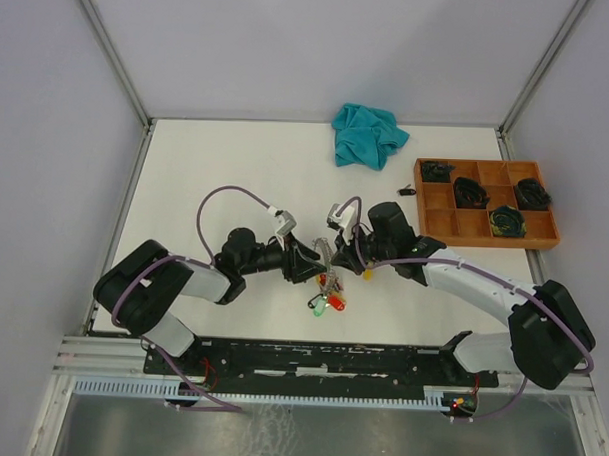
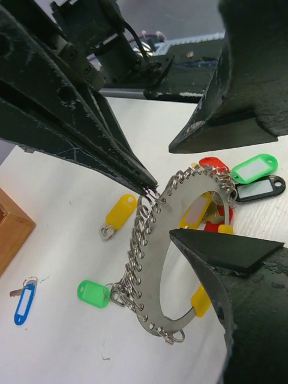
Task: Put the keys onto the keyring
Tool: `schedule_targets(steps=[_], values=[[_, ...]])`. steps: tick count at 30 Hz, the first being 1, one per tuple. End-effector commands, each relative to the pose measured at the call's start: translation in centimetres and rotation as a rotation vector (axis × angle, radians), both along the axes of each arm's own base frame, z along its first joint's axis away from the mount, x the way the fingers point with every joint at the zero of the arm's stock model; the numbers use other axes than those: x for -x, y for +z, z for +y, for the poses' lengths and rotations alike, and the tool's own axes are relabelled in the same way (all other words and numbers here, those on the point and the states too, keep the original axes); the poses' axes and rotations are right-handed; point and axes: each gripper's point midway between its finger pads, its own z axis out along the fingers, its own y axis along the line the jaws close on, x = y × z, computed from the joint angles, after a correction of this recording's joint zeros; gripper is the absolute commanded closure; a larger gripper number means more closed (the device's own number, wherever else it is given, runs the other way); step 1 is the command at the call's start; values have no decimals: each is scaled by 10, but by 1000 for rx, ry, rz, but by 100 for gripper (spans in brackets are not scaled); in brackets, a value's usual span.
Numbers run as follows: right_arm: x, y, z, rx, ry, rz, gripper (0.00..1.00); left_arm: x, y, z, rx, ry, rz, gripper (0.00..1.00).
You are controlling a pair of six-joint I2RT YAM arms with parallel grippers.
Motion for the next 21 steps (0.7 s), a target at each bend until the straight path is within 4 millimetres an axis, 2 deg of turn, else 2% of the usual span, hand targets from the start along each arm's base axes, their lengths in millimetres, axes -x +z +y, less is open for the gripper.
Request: schedule_targets(steps=[1, 6, 9, 14, 21], values=[[-11, 33, 12, -54, 35, -81, 99, -2, 17, -5, 4, -68, -247, 41], [-3, 40, 15, -100, 93, -121, 99, 4, 15, 4, 3, -73, -443, 42], [2, 40, 16, -96, 133, -128, 99, 8, 14, 3, 5, -108, -514, 43], [1, 43, 16, -86, 144, -155, 99, 14, 11, -3, 21, -185, -574, 49], [0, 33, 20, -39, 157, -150, 99, 17, 11, -5, 36, -212, -621, 52]])
